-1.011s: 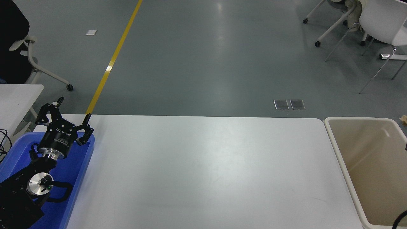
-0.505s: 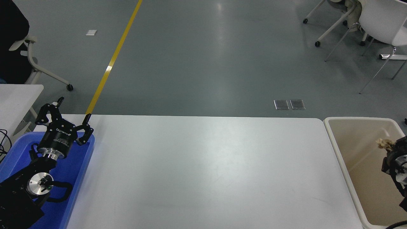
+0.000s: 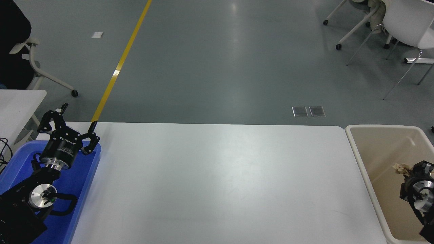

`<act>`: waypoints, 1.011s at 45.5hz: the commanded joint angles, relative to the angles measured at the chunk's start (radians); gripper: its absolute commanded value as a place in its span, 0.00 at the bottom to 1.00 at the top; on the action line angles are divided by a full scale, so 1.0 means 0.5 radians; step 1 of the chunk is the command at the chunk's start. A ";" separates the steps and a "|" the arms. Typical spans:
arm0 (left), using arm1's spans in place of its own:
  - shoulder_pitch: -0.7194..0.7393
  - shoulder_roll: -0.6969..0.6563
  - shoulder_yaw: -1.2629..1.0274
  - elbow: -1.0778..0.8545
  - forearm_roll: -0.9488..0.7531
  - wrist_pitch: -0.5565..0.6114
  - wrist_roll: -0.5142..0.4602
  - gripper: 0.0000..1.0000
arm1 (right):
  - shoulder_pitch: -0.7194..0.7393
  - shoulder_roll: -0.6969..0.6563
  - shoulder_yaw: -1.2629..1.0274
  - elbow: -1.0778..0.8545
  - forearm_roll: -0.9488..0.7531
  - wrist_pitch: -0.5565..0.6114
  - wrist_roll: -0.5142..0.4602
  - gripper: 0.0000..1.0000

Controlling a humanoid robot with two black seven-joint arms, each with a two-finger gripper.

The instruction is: Clean the table surface

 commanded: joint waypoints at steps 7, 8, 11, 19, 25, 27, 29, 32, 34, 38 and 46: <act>0.000 0.000 0.000 0.000 0.000 0.000 0.000 1.00 | -0.013 0.006 -0.041 0.000 0.000 -0.014 0.001 0.14; 0.000 0.000 0.000 0.000 0.000 0.000 0.000 1.00 | -0.013 0.005 -0.041 0.000 0.000 -0.014 0.001 0.18; 0.000 0.000 0.000 0.000 0.000 0.000 0.000 1.00 | -0.013 0.009 -0.041 0.000 -0.003 -0.014 0.001 0.29; 0.000 0.000 0.000 0.000 0.000 0.000 0.000 1.00 | -0.006 0.009 -0.041 0.009 -0.003 -0.014 0.001 0.69; 0.000 0.000 0.000 0.000 0.000 0.000 0.000 1.00 | -0.003 0.009 -0.044 0.028 -0.006 -0.002 0.001 0.97; 0.000 0.000 0.000 0.000 0.000 0.000 0.000 1.00 | -0.003 0.009 -0.044 0.031 -0.009 0.004 -0.002 0.98; 0.000 0.000 0.000 0.000 0.000 0.000 0.000 1.00 | -0.003 0.018 -0.053 0.031 -0.022 0.010 -0.002 0.98; 0.000 0.000 0.000 0.000 0.000 0.000 0.000 1.00 | -0.006 0.036 -0.075 0.031 -0.058 0.010 -0.002 0.98; 0.000 0.000 0.000 0.000 0.000 0.000 0.000 1.00 | -0.006 0.036 -0.084 0.031 -0.086 0.010 -0.002 0.98; 0.000 0.000 0.000 0.000 0.000 0.000 0.000 1.00 | -0.006 0.036 -0.081 0.031 -0.129 0.007 -0.002 0.98; 0.000 0.000 0.000 0.000 0.000 0.000 0.000 1.00 | 0.003 0.027 -0.078 0.018 -0.138 0.004 -0.002 0.98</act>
